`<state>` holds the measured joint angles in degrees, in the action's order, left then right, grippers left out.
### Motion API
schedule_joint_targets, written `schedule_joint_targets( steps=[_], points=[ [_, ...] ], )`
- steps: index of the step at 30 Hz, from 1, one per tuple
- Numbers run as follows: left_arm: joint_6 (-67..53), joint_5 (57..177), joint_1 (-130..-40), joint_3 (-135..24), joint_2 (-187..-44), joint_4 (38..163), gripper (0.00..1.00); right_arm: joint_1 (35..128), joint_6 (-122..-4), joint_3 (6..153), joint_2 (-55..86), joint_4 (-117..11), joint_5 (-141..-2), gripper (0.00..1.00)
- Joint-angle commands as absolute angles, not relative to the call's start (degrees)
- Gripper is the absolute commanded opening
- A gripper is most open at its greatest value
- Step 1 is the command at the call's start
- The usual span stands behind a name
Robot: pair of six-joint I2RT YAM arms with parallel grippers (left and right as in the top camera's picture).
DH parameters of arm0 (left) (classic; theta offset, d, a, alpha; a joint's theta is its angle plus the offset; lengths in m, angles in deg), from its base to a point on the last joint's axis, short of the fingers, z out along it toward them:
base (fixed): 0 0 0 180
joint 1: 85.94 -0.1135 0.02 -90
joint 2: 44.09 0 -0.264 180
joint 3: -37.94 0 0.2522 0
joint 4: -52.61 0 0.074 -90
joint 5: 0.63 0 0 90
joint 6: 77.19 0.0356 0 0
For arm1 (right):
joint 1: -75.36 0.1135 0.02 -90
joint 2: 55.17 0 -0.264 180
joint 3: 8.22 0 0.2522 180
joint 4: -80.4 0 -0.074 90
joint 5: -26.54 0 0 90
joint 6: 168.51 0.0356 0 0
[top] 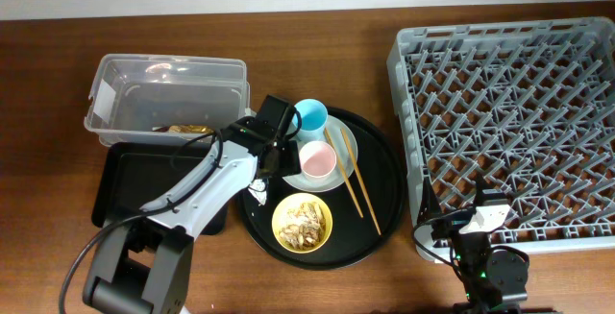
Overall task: Sort waste into correct bins and load items into the dishwasher rack
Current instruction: 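Move the left gripper back over the crumpled white tissue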
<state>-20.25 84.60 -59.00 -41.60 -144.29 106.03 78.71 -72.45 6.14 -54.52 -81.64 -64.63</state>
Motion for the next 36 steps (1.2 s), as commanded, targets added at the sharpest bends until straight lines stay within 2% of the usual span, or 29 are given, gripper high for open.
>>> schedule_joint_targets(
  steps=[1, 13, 15, 16, 17, 20, 22, 30, 36],
  points=[
    [-20.60, 83.94, -58.82, -41.31, -145.36, 104.50, 0.84, 78.28, -72.03, 5.86, -54.70, -81.48, -65.16, 0.98],
    [-21.06, 83.46, -58.85, -41.31, -149.73, 101.42, 0.85, 78.28, -72.03, 5.86, -54.70, -81.48, -65.16, 0.98],
    [-21.06, 83.29, -58.85, -41.31, -149.73, 101.24, 0.79, 78.28, -72.05, 5.86, -54.70, -81.48, -65.16, 0.99],
    [-21.06, 83.31, -58.85, -41.31, -149.73, 101.11, 0.69, 78.28, -72.03, 5.86, -54.70, -81.48, -65.16, 0.98],
    [-21.06, 83.29, -58.82, -41.31, -149.73, 101.07, 0.65, 78.28, -72.03, 5.86, -54.70, -81.48, -65.16, 0.98],
    [-21.06, 83.29, -58.82, -41.31, -149.73, 100.87, 0.64, 78.28, -72.03, 5.86, -54.70, -81.48, -65.16, 0.98],
    [-21.06, 83.02, -58.85, -41.31, -149.84, 100.45, 0.68, 78.28, -72.03, 5.86, -54.70, -81.48, -65.16, 0.98],
    [-21.06, 81.80, -58.82, -41.31, -152.23, 99.34, 0.67, 78.28, -72.03, 5.86, -54.70, -81.48, -65.16, 0.99],
    [-21.04, 81.82, -58.82, -41.84, -152.49, 99.23, 0.57, 78.28, -72.03, 5.86, -54.70, -81.48, -65.16, 0.98]
  ],
)
